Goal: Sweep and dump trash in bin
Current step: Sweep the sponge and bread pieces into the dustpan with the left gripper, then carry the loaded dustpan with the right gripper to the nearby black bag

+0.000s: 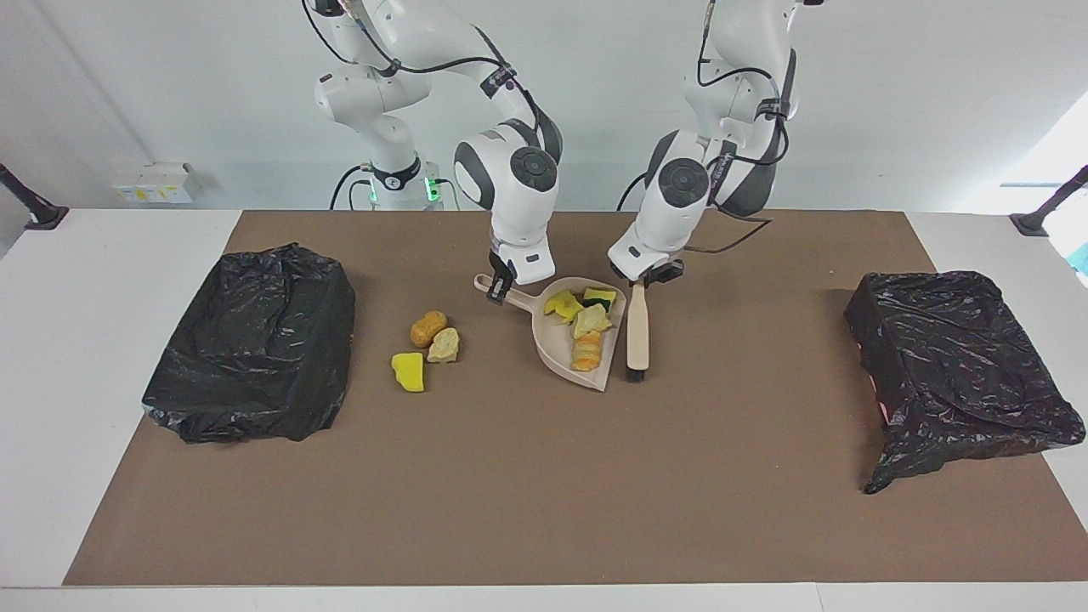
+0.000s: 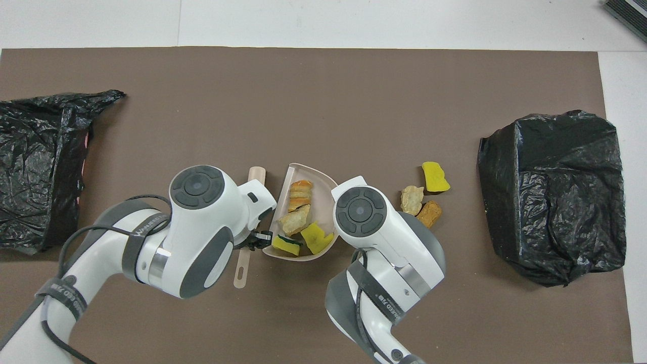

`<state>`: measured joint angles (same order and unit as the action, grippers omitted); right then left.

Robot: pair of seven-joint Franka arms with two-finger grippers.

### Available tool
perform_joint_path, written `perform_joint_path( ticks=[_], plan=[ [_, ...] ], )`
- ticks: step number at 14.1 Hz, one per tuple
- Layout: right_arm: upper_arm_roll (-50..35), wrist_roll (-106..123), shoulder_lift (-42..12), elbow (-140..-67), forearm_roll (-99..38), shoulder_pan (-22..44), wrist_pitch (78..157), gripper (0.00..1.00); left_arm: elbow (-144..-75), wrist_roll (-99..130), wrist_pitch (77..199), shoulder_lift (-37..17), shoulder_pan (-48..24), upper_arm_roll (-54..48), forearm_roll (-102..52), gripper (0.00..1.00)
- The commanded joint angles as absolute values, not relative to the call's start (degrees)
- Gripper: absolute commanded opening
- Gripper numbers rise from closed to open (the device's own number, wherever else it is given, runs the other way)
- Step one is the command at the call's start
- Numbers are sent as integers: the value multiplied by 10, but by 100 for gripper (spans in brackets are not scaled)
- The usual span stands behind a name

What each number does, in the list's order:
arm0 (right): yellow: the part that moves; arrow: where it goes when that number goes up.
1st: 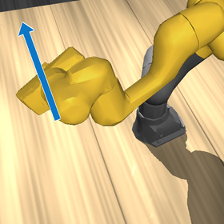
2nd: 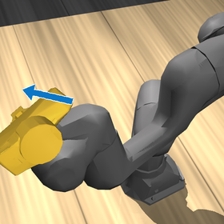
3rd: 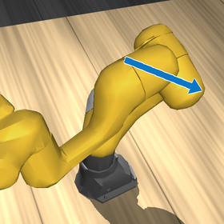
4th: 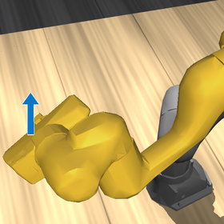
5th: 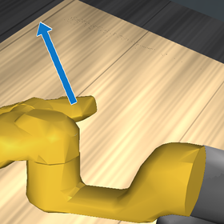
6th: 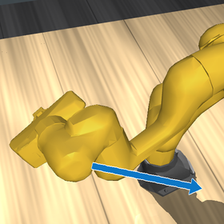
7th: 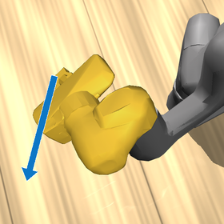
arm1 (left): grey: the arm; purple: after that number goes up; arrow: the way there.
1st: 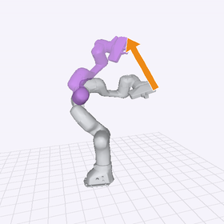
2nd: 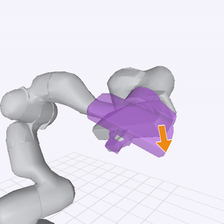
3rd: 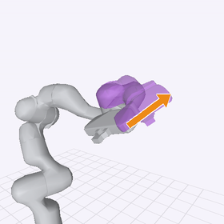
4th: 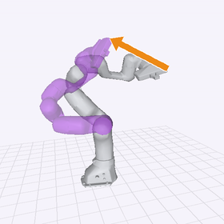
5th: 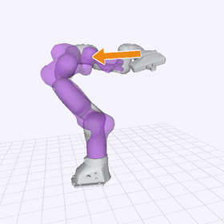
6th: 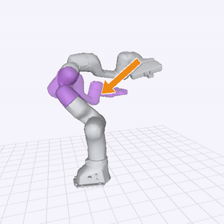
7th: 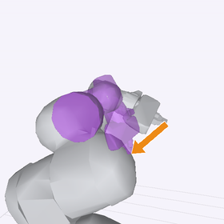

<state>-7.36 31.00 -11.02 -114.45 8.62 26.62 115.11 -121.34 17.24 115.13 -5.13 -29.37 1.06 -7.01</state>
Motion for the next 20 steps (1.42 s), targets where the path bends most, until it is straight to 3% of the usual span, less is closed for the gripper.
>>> perform_joint_path(
  ticks=[1,3,7,14,20],
  plan=[
    [-76,308,-88,-1143,95,238,1159,0,-1223,174,1180,-52,-255,7,-53,0],
    [-75,335,-65,-1143,91,221,1152,0,-1228,170,1199,-54,-225,6,-53,0],
    [-75,419,-3,-1140,54,136,1129,0,-1230,205,1194,-52,-231,5,-53,0],
    [-69,661,18,-1028,2,-71,988,0,-1322,401,1267,8,-381,1,-54,0],
    [-12,868,18,-1025,41,-195,997,0,-1376,462,1298,48,-466,-1,-104,0]
  ],
)
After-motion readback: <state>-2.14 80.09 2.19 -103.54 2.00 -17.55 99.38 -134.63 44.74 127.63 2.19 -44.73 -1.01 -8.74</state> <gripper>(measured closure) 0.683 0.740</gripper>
